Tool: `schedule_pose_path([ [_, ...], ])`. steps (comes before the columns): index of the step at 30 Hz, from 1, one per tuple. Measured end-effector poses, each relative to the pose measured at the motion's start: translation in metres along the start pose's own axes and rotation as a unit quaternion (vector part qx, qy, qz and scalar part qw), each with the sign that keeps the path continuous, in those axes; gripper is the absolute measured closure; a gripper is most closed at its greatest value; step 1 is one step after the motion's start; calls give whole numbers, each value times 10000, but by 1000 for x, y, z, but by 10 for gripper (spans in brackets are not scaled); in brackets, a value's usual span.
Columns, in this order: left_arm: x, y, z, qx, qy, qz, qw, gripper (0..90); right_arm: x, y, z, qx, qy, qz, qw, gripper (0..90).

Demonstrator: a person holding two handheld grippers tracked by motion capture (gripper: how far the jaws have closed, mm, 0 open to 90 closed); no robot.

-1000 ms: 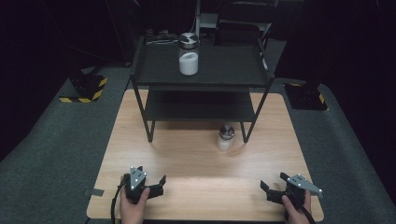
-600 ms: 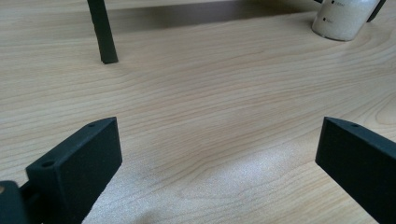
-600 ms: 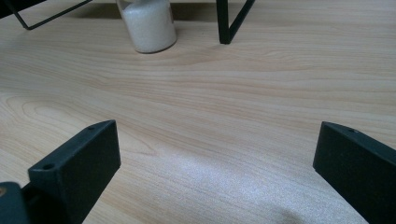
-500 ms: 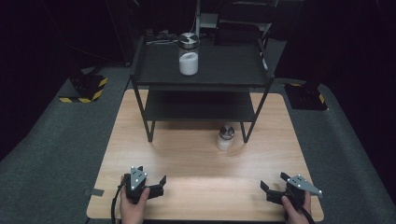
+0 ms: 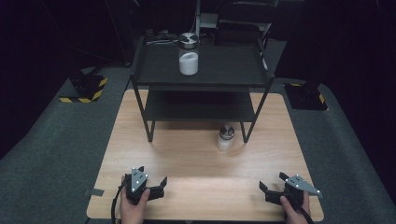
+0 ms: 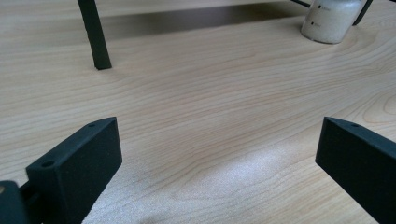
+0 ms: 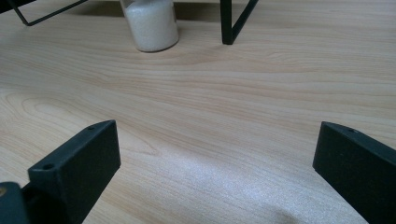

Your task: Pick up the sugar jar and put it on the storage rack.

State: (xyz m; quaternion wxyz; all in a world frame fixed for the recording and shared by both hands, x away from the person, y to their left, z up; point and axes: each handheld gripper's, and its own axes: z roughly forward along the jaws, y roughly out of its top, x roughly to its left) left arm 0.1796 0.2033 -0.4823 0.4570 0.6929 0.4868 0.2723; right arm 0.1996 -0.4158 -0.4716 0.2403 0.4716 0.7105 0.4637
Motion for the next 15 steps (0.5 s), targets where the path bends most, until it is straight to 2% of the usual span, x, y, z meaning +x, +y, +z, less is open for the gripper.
schedule_pose_path([
  [4, 2, 1, 0, 45, -7, -133, 9999, 7, -1, -2, -1, -57, 56, 35, 10000, 3],
  [7, 5, 0, -1, 18, -77, -112, 9999, 8, -4, -6, -1, -175, 125, 199, 9996, 2],
  [9, 5, -1, -1, -9, -97, -86, 9999, 8, -2, -5, -1, -180, 67, 142, 9997, 2],
  [12, 7, 0, -2, 14, -132, -78, 9999, 8, -2, -4, -1, -241, 81, 174, 9995, 2],
  [13, 7, -1, -2, 11, -139, -83, 9999, 8, 1, -1, -1, -299, -9, 178, 9994, 3],
  [15, 9, -2, -4, -16, -170, -97, 9998, 8, 2, 2, 0, -307, -28, 191, 9993, 3],
])
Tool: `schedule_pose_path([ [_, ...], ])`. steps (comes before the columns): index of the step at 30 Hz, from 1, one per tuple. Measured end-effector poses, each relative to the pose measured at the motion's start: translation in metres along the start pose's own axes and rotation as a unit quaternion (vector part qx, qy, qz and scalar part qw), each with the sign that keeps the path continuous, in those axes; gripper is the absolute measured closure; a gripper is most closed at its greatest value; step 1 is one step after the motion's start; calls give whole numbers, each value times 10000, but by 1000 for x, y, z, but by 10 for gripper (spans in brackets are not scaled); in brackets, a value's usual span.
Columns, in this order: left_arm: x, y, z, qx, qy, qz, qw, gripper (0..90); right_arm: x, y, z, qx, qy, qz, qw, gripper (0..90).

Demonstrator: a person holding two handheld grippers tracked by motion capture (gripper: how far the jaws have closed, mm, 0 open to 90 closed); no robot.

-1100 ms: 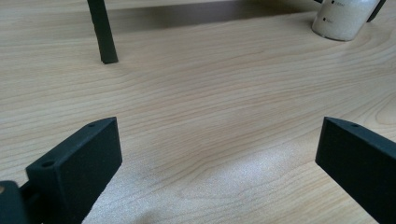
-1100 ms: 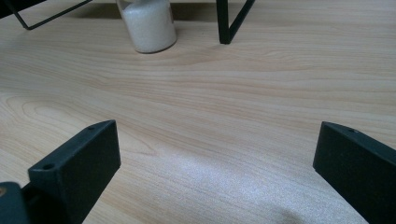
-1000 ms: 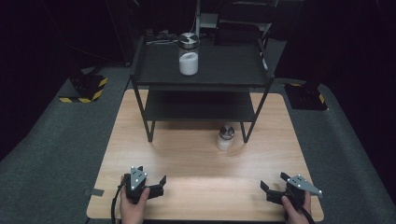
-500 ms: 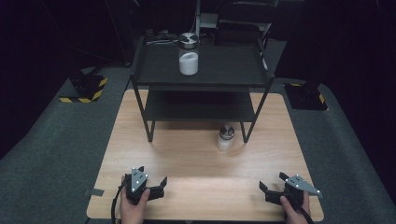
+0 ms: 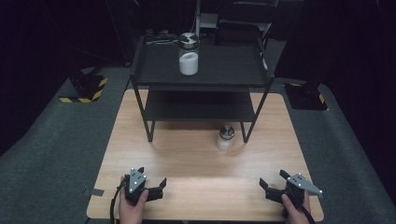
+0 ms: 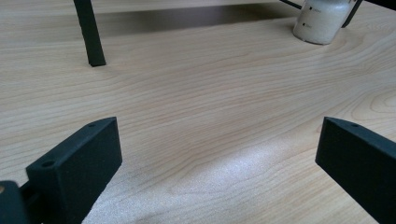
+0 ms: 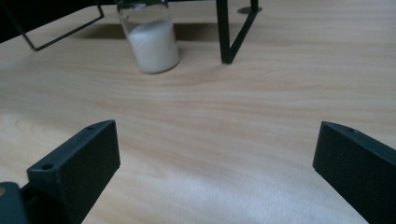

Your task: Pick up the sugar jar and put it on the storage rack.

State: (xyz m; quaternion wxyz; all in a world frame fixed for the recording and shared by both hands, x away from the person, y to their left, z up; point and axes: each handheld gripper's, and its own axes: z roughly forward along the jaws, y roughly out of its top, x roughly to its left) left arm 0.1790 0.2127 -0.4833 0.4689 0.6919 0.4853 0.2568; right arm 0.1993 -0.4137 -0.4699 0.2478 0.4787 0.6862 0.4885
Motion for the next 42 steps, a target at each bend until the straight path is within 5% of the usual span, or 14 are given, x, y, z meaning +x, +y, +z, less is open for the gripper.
schedule_pose_path([
  [17, 0, 0, -1, 0, -5, 15, 10000, 8, 14, 44, 43, 52, 192, -454, 9988, 6],
  [34, 2, -1, -1, -28, -61, 61, 10000, 8, 37, 67, 128, 286, 504, -880, 9944, 13],
  [42, 2, 1, 0, 34, -85, 125, 9999, 8, 43, 62, 159, 78, 485, -847, 9952, 28],
])
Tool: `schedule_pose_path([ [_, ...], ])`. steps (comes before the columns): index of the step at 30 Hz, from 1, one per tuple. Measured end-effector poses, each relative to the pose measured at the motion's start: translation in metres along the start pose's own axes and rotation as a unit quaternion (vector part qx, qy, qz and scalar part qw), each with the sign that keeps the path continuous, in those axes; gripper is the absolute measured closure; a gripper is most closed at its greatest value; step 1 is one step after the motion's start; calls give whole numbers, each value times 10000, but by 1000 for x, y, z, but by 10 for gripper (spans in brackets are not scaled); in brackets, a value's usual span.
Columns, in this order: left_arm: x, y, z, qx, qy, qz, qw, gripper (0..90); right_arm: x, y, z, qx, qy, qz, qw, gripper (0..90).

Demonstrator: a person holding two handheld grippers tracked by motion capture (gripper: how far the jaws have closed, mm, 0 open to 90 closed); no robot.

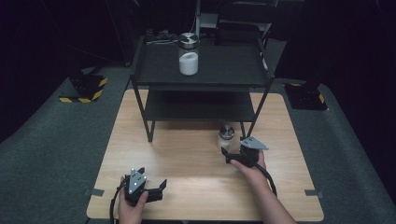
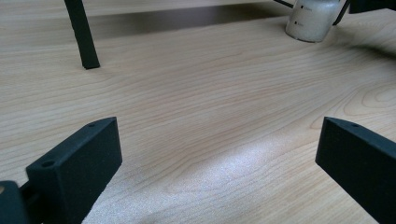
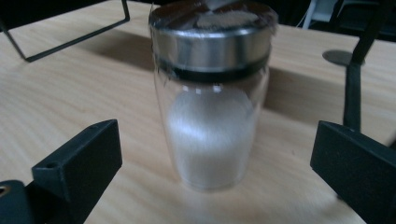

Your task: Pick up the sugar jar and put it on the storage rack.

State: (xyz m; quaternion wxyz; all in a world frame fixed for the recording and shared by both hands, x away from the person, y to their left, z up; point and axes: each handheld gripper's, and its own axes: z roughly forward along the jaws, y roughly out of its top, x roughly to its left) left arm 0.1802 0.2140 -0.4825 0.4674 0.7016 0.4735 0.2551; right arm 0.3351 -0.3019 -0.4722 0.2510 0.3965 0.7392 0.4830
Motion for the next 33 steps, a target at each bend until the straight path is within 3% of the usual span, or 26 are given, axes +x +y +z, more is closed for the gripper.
schedule_pose_path([
  [4, 0, -1, 0, -20, 3, -25, 10000, 8, 4, -1, 11, -72, -68, -48, 9999, 67],
  [6, 1, -1, 0, -16, -2, -38, 10000, 8, 5, -4, 18, -227, -85, 73, 9997, 142],
  [10, 1, -1, 0, -21, -7, -49, 10000, 8, 8, -2, 25, -160, -127, 124, 9997, 187],
  [12, 2, -1, 0, -20, -18, -57, 10000, 8, 13, -1, 28, -164, -190, 105, 9996, 283],
  [24, 1, 1, 1, 28, -11, -38, 10000, 8, 20, 3, 28, -88, -361, 25, 9993, 306],
  [33, 2, 0, 0, 1, -37, -42, 10000, 8, 27, 4, 4, -264, -250, -163, 9992, 306],
])
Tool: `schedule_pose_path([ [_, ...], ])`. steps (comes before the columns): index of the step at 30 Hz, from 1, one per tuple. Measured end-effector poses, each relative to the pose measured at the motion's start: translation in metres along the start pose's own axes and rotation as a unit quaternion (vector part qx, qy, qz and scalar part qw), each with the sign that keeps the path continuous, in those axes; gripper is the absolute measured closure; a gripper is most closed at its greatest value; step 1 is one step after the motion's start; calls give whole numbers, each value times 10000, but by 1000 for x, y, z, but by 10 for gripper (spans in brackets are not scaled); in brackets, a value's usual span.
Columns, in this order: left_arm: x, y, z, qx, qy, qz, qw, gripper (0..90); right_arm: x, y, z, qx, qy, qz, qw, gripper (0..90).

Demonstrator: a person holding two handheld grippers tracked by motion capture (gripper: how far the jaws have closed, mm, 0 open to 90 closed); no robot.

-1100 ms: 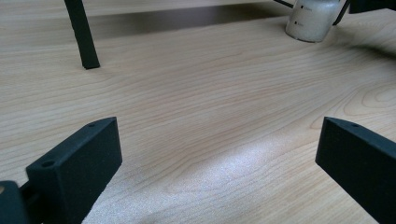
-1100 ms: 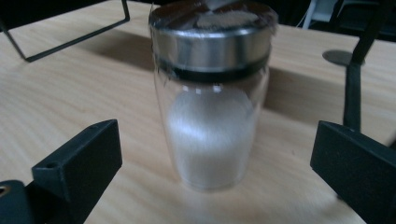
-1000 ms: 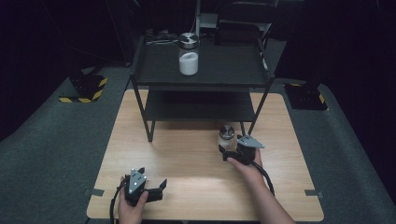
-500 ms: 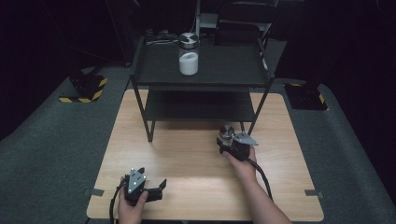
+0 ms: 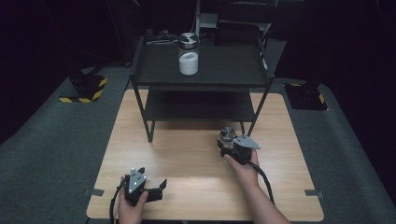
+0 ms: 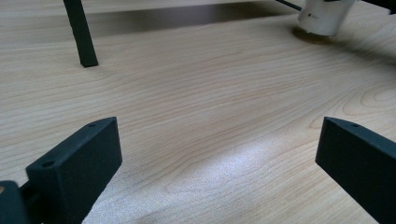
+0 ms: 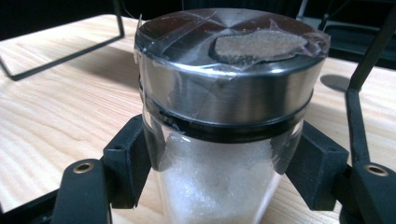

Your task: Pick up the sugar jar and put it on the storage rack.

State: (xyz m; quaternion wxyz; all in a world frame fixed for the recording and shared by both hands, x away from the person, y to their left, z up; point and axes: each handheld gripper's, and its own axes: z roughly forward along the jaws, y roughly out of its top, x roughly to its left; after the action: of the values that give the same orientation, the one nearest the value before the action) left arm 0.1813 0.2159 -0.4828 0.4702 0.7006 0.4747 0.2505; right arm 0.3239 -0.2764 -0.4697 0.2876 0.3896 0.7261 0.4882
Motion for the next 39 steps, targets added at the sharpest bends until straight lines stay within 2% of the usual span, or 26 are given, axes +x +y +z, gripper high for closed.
schedule_pose_path([
  [3, 0, 0, 0, 8, -8, 3, 10000, 8, 4, 2, -10, -58, 0, -83, 9999, 306],
  [8, 1, 0, 0, -4, -22, 9, 10000, 8, 6, 6, -34, -237, 26, -50, 9997, 306],
  [10, 1, 0, 0, -3, -18, 22, 10000, 8, 6, 7, -37, -249, 14, -40, 9997, 306],
  [13, 1, 0, 0, -1, -20, 6, 10000, 8, 7, 11, -51, -363, -16, 22, 9993, 306],
  [16, 2, 0, 0, -6, -27, 10, 10000, 8, 6, 18, -63, -433, -6, 60, 9990, 306],
  [20, 2, 0, 0, 8, -36, 3, 10000, 7, 9, 31, -80, -562, -135, -19, 9983, 306],
  [23, 2, 0, 0, 10, -40, -10, 10000, 8, 9, 36, -86, -630, -159, 4, 9979, 306],
  [24, 3, 0, 0, 10, -43, -11, 10000, 8, 8, 42, -93, -689, -155, 62, 9975, 306],
  [31, 3, -1, -1, -25, -58, -9, 10000, 8, 12, 58, -106, -879, -176, 36, 9960, 306],
  [34, 4, -1, -1, -15, -65, -26, 10000, 8, 17, 71, -113, -1008, -166, 14, 9948, 306],
  [39, 4, -1, -1, -16, -72, -40, 10000, 8, 19, 84, -117, -1133, -145, -42, 9934, 306],
])
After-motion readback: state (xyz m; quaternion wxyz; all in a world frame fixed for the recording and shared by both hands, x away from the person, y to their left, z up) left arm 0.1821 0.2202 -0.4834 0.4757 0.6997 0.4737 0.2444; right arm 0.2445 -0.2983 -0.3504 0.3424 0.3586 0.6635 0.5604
